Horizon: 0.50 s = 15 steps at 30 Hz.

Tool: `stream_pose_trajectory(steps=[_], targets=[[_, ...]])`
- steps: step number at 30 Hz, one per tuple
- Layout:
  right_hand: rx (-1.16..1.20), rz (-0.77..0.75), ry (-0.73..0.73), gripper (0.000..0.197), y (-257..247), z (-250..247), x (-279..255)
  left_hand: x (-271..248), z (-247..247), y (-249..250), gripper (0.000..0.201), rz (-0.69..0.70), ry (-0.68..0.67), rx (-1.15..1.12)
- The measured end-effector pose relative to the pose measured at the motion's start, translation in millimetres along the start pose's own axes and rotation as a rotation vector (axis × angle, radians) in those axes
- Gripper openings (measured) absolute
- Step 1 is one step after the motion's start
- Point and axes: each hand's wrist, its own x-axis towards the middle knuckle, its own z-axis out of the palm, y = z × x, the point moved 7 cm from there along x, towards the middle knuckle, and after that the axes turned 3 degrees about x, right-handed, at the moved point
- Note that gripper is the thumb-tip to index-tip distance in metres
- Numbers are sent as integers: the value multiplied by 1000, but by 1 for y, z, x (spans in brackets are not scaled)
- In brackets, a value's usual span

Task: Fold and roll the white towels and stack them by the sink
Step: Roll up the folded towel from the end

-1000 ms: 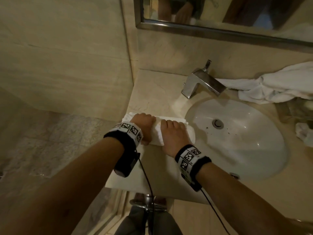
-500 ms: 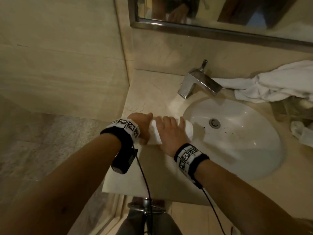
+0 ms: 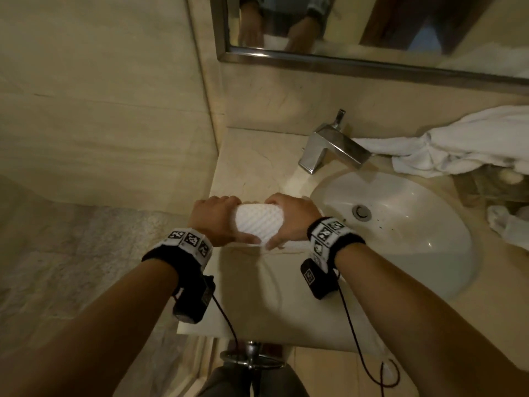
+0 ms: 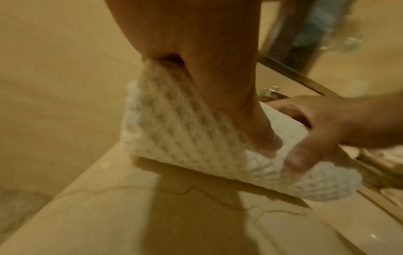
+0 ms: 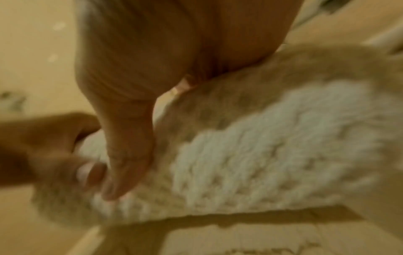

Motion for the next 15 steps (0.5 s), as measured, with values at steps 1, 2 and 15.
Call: stream_pose_trajectory(steps=[1, 2, 15], targets=[[142, 34, 46, 95, 13, -4, -6, 0, -1, -4, 92, -6, -11, -96], [284, 78, 89, 90, 28, -5, -12, -1, -1, -9, 86, -23, -21, -212], [1281, 472, 344, 57, 83, 46, -20, -7, 29, -55, 47, -696, 193, -1038]])
